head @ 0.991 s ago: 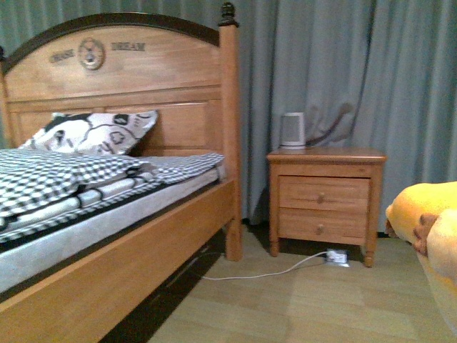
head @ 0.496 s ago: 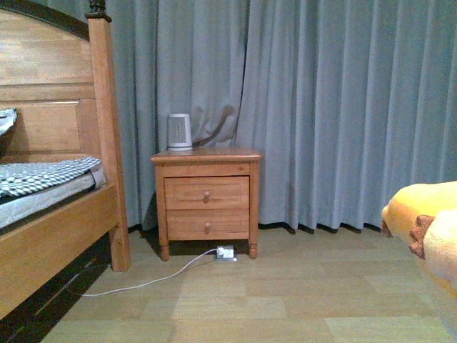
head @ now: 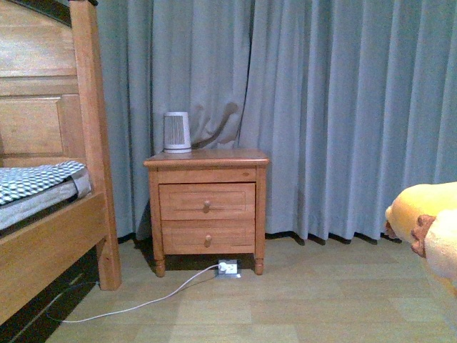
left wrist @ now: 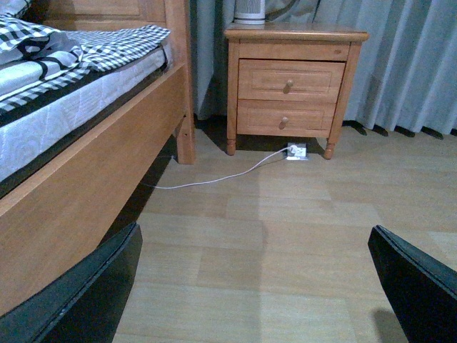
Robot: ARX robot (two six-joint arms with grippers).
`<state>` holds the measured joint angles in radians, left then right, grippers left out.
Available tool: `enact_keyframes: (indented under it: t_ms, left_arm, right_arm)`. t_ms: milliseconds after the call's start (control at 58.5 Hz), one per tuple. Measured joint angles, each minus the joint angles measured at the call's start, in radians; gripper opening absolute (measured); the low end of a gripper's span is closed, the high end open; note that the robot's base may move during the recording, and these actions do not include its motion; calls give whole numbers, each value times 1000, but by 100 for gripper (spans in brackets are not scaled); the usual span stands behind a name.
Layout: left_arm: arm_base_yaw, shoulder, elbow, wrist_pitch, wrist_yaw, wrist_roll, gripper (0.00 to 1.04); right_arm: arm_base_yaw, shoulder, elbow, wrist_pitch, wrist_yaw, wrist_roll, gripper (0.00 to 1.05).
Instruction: Put away toys
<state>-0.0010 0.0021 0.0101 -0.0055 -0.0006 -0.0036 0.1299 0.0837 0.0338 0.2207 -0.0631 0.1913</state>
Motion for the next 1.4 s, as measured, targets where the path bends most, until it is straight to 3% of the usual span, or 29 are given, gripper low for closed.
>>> enact_keyframes:
  t_ms: [1402]
  left_arm:
    - [0,0,0,0,0,0,98]
  right_arm:
    - [0,0,0,0,0,0,9]
